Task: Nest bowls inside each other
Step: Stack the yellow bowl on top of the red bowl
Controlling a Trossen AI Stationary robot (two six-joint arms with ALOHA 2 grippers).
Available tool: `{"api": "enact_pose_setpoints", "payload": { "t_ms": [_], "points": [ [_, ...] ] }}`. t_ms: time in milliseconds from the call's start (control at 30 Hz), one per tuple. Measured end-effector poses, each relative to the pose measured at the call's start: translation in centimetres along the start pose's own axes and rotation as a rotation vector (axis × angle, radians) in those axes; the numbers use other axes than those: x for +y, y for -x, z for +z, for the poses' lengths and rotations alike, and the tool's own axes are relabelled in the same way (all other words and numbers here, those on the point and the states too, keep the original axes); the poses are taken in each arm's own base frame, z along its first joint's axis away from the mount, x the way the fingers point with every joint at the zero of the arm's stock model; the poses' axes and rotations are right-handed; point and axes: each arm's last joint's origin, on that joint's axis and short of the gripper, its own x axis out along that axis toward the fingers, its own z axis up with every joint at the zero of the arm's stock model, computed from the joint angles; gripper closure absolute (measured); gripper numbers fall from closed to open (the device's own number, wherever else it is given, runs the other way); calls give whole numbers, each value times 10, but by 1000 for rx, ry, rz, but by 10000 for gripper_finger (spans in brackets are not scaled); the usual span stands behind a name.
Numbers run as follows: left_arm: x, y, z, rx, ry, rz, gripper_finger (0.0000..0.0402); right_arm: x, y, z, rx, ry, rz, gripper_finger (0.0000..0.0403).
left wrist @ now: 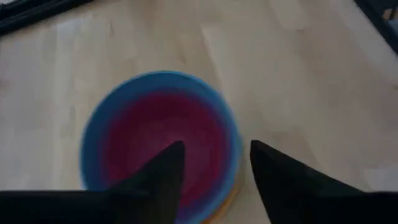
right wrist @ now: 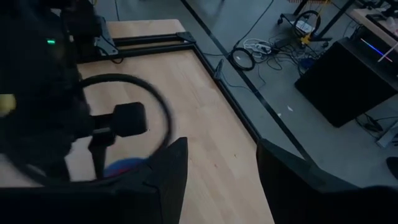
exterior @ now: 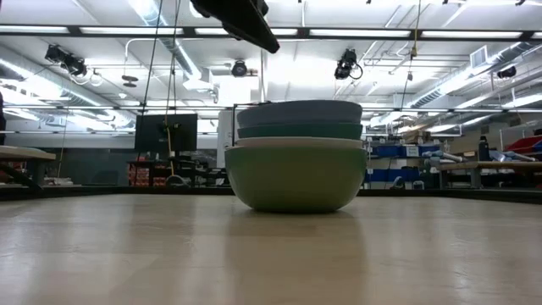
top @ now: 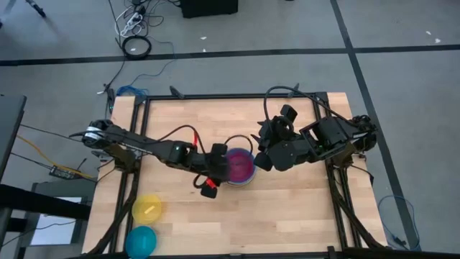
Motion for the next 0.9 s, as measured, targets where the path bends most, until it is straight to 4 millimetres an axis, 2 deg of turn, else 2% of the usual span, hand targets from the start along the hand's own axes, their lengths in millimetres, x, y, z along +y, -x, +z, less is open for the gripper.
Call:
{"api": "enact_pose_setpoints", "payload": {
  "t_ms": [67, 167, 300, 400, 500, 600, 733, 900],
  "points": [
    [-5, 9, 0, 47, 14, 4, 186, 0, 0, 0, 1, 1, 0, 227],
    [-21, 42, -10, 182, 57, 31, 171, 1, 2, -2, 9, 12, 0, 227],
    [-63, 82, -29, 301, 147, 4, 168, 0, 3, -4, 18, 23, -12, 227],
    [-95, 97, -47, 374, 234, -3, 170, 0, 3, -5, 11, 26, -26, 227],
    [-127, 99, -64, 444, 308, -29, 172, 0, 3, -4, 8, 26, -31, 227],
    [-149, 97, -82, 510, 368, -19, 173, 1, 3, -5, 9, 27, -29, 227],
    [-167, 87, -101, 594, 459, 6, 173, 2, 4, -5, 5, 13, -24, 227],
    [-181, 83, -114, 641, 581, -42, 173, 3, 5, -5, 3, 4, -22, 227]
  ]
}}
